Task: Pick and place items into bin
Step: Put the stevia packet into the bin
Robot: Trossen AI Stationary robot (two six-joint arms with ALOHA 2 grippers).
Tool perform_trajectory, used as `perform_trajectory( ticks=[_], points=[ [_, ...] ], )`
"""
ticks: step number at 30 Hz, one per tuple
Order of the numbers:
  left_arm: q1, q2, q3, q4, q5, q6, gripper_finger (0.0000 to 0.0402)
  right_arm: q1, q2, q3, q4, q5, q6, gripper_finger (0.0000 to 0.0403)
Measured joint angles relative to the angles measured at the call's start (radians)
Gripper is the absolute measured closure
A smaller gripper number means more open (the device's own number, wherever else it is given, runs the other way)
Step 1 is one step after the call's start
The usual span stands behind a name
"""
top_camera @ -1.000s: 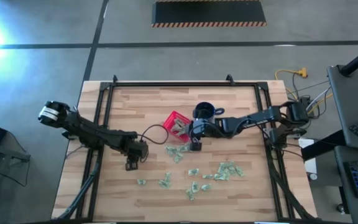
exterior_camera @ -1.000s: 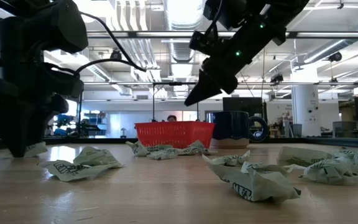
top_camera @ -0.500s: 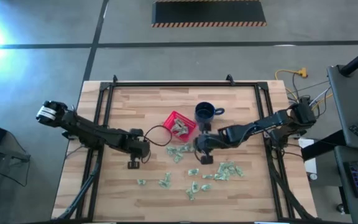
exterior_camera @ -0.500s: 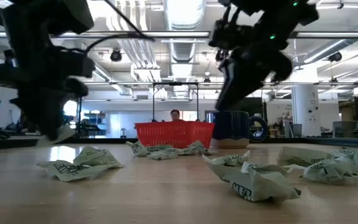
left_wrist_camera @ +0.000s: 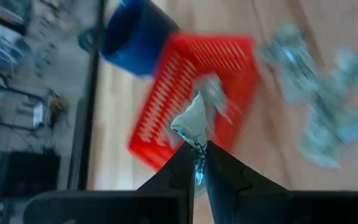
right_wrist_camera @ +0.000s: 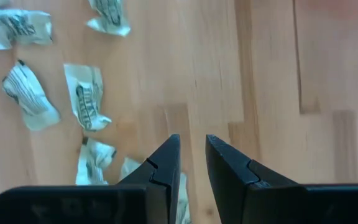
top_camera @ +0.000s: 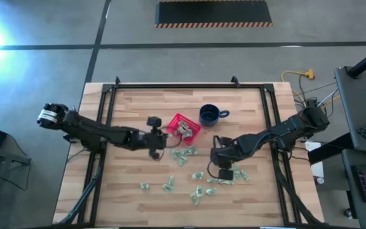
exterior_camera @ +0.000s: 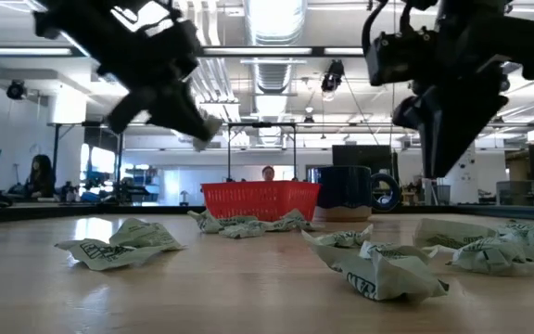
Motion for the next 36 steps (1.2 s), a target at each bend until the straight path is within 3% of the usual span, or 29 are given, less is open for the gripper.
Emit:
perform_trajectory(
  ticks=[6, 15, 27, 36],
  points=[
    [0.138, 0.052, -0.001, 0.127, 0.172, 0.065, 0.0389, 0.021, 0.001, 0.0, -0.019, 0.0, 0.055, 0.0335],
    [0.241, 0.163, 0.016, 0.258, 0.204, 0.067, 0.0384, 0.063, 0.001, -0.003, -0.072, 0.0, 0.136, 0.0335],
    [0.256, 0.226, 0.038, 0.258, 0.228, 0.066, 0.026, 0.111, 0.002, -0.01, -0.173, 0.0, 0.263, 0.0335],
    [0.255, 0.192, 0.038, 0.256, 0.228, 0.037, 0.0237, 0.126, 0.004, -0.062, -0.167, 0.0, 0.318, 0.0335]
  ],
)
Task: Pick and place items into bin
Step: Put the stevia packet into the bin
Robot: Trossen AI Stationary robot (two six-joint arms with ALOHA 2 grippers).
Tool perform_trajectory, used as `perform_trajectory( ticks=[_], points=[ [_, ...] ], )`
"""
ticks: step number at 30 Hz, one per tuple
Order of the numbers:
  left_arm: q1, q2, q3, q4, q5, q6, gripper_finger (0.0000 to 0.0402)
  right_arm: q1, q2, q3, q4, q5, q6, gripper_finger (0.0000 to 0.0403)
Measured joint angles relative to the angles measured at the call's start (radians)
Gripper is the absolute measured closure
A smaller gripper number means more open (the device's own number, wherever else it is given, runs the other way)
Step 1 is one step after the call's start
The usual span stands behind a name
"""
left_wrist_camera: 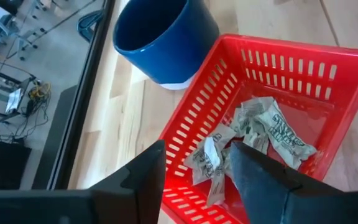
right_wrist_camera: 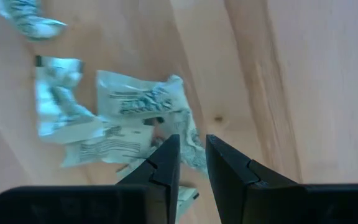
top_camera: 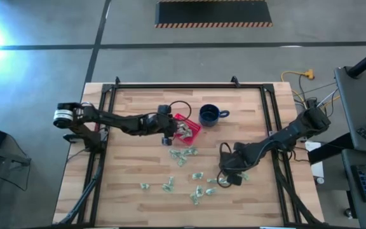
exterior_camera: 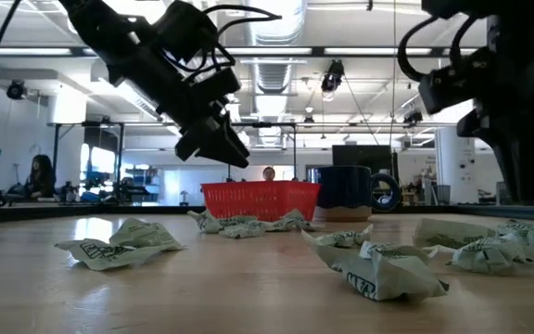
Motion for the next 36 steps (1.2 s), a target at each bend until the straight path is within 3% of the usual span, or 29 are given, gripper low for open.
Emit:
perform_trajectory(
  ticks=[18, 23, 29, 36],
  points=[
    [-0.019, -0.032, 0.0, -0.008, 0.006, -0.08, 0.0236, 0.008, 0.0, -0.115, 0.153, 0.0, 0.05, 0.0278],
    [-0.033, -0.037, 0.0, -0.007, 0.004, -0.082, 0.0236, 0.008, 0.0, -0.128, 0.153, 0.0, 0.047, 0.0308],
    [-0.052, -0.051, 0.0, -0.008, 0.003, -0.082, 0.0236, 0.008, 0.0, -0.115, 0.154, 0.013, -0.009, 0.0382],
    [-0.083, -0.105, 0.0, -0.096, 0.003, -0.141, 0.0236, 0.008, -0.002, -0.049, 0.155, 0.081, -0.096, 0.0393]
  ],
)
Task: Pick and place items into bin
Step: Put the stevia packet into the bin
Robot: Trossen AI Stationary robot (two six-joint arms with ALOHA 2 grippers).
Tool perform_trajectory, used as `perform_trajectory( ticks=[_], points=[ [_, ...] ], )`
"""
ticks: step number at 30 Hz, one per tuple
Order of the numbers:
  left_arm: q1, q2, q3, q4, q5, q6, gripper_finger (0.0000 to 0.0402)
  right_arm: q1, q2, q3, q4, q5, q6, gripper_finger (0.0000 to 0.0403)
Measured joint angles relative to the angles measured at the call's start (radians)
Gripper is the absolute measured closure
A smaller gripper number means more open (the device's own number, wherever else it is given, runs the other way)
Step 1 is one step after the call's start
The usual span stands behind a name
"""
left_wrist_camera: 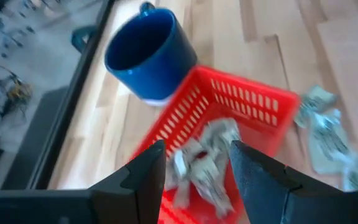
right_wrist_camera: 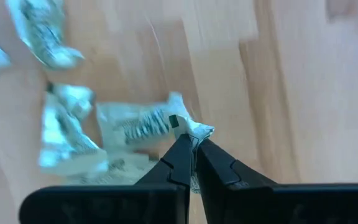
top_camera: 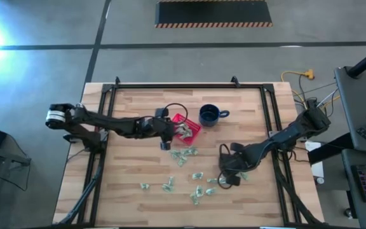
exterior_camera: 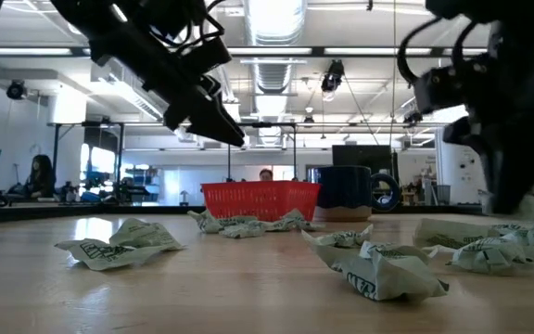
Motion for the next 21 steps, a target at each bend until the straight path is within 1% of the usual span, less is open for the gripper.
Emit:
perform_trajectory(
  ticks=[2, 4, 6, 8, 11, 13, 15, 18, 21],
  points=[
    [-0.01, -0.028, 0.0, -0.059, 0.0, -0.032, 0.0236, 0.0, 0.0, 0.026, -0.001, 0.041, -0.046, 0.0393],
    [-0.02, -0.064, 0.0, -0.133, 0.0, -0.076, 0.0236, 0.0, 0.0, 0.055, 0.001, 0.105, -0.101, 0.0394],
    [-0.032, -0.098, 0.0, -0.19, 0.0, -0.126, 0.0236, -0.002, 0.0, 0.083, 0.005, 0.195, -0.159, 0.0394],
    [-0.05, -0.128, -0.001, -0.256, 0.0, -0.171, 0.0237, -0.005, 0.0, 0.103, 0.03, 0.315, -0.223, 0.0394],
    [-0.087, -0.164, -0.017, -0.295, 0.014, -0.217, 0.0237, -0.014, 0.0, 0.107, 0.153, 0.509, -0.342, 0.0394],
    [-0.109, -0.183, -0.038, -0.305, 0.044, -0.226, 0.0237, -0.023, 0.0, 0.097, 0.276, 0.595, -0.438, 0.0394],
    [-0.13, -0.196, -0.053, -0.305, 0.077, -0.233, 0.0237, -0.036, 0.0, 0.081, 0.397, 0.635, -0.538, 0.0394],
    [-0.159, -0.209, -0.071, -0.308, 0.118, -0.254, 0.0237, -0.063, 0.0, 0.057, 0.565, 0.652, -0.658, 0.0394],
    [-0.189, -0.212, -0.082, -0.306, 0.193, -0.256, 0.0237, -0.101, 0.0, 0.038, 0.654, 0.653, -0.722, 0.0394]
  ],
)
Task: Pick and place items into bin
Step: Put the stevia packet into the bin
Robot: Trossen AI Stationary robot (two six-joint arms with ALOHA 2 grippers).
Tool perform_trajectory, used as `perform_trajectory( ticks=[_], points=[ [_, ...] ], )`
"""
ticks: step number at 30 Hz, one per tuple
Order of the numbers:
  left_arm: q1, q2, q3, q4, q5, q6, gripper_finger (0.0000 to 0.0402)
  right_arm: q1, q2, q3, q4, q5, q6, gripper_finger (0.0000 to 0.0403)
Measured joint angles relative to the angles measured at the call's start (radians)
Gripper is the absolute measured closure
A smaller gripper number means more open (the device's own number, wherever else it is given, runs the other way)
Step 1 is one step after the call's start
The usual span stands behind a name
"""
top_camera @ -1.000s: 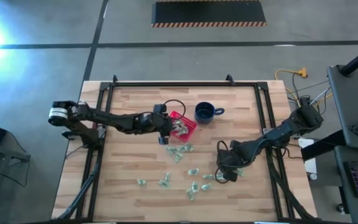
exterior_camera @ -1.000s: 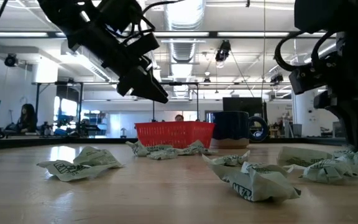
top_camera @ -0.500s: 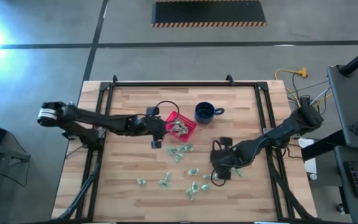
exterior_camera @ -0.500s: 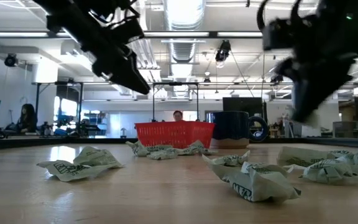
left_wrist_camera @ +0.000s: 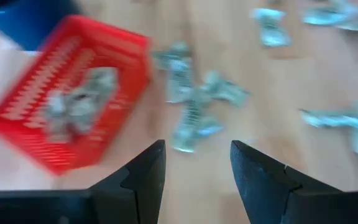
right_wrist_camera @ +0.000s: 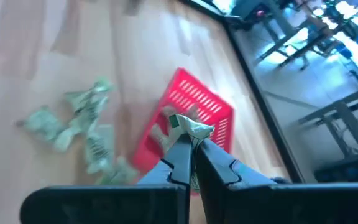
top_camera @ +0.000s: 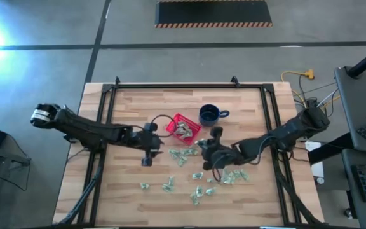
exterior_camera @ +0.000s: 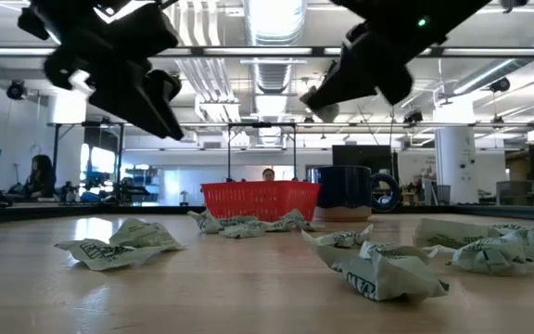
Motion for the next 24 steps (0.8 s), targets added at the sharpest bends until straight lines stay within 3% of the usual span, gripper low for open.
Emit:
perform_trajectory(
  ticks=[4, 9, 16, 19, 24],
  points=[
    [-0.033, 0.011, -0.01, 0.006, 0.071, 0.0, 0.0237, -0.068, 0.005, -0.026, 0.063, -0.016, 0.001, 0.0394],
    [-0.05, 0.022, -0.04, 0.061, 0.072, 0.007, 0.0237, -0.169, 0.046, -0.061, 0.168, -0.175, -0.015, 0.0394],
    [-0.057, 0.11, -0.071, 0.224, 0.064, 0.125, 0.0237, -0.276, 0.106, -0.063, 0.285, -0.232, -0.063, 0.0394],
    [-0.057, 0.168, -0.07, 0.279, 0.011, 0.173, 0.0237, -0.31, 0.116, -0.062, 0.322, -0.283, -0.077, 0.0394],
    [-0.056, 0.263, -0.065, 0.307, -0.195, 0.191, 0.0237, -0.344, 0.127, -0.053, 0.339, -0.353, -0.076, 0.0394]
  ],
)
